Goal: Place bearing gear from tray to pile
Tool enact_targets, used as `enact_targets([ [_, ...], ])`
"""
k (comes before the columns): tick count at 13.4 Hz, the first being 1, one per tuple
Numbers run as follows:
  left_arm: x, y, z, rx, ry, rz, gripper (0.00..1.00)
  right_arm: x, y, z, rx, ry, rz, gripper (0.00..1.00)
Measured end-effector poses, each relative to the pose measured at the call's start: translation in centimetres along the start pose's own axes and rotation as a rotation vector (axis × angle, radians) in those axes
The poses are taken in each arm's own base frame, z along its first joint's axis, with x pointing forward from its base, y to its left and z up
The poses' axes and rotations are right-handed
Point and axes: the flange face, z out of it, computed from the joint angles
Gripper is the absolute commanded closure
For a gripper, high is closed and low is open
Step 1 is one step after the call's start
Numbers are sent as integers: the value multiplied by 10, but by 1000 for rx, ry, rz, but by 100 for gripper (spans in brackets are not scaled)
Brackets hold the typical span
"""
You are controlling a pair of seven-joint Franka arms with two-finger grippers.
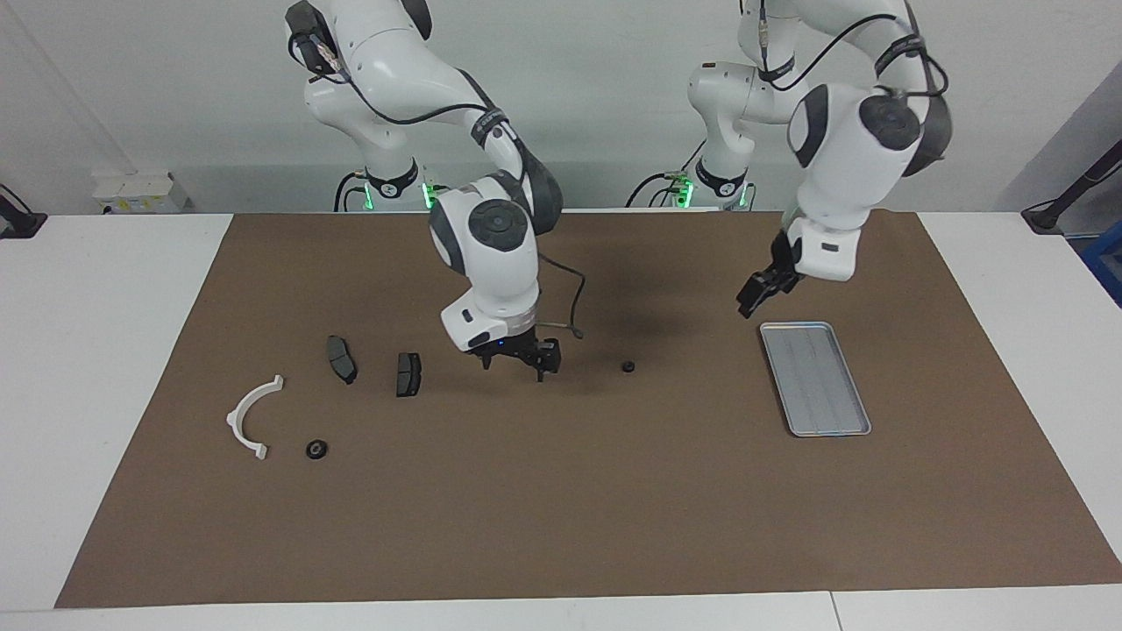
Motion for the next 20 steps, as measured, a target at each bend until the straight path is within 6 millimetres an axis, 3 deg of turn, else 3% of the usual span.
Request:
enact_targets([
  [2,4,-52,-34,6,-13,56,0,-47,-44,10,-3,-3,71,0],
  [3,3,-65,-40,20,-18,91,0,-66,-66,19,-3,5,103,0],
  [6,5,-80,-37,59,-34,149,0,-95,-120,41,13,18,176,0],
  [8,8,-87,-32,73,-37,182,0,-101,-140,49,28,23,186,0],
  [11,16,-103,-31,76,-41,204,0,-103,-153,68,11,43,169,0],
  [15,14,-92,-33,71,-15,226,0,-99,-155,93,-16,52,162,1],
  [17,17,-89,-37,65,-2,233,0,-98,-155,96,-18,52,162,14],
  [19,32,-82,-45,61,-9,241,0,-98,-156,96,-17,53,163,34],
  [20,40,-75,-47,59,-17,253,0,-98,-156,95,-17,53,163,38],
])
